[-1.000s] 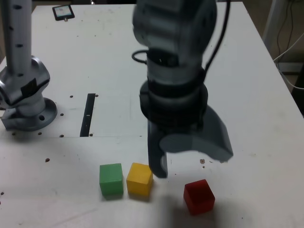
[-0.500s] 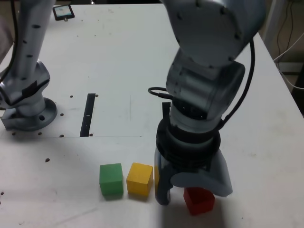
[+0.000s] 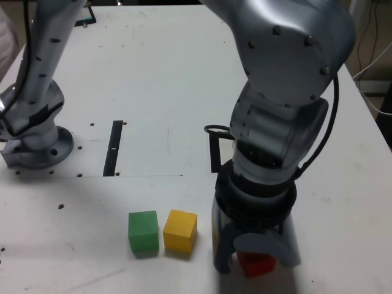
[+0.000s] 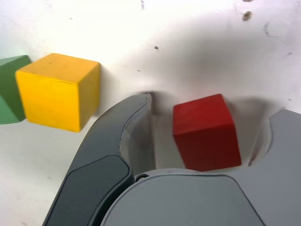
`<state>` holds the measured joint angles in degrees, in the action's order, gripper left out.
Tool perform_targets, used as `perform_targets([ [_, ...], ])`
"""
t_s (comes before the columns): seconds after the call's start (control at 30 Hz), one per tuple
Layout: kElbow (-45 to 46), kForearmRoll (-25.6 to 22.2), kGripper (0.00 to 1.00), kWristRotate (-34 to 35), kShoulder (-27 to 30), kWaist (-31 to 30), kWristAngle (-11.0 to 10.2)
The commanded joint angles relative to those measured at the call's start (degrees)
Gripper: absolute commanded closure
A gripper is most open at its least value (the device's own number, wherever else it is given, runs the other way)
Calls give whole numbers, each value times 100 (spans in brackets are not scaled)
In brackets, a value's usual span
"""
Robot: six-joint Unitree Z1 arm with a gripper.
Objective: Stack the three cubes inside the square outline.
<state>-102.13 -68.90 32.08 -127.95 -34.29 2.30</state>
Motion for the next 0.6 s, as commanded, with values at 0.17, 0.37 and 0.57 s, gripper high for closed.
perform_targets([
  [0.17, -46, 119, 35, -80, -115, 28, -39],
  [0.37, -48, 147, 43, -93, -111, 35, -123],
  [0.57, -47, 134, 58, -94, -81, 47, -200],
])
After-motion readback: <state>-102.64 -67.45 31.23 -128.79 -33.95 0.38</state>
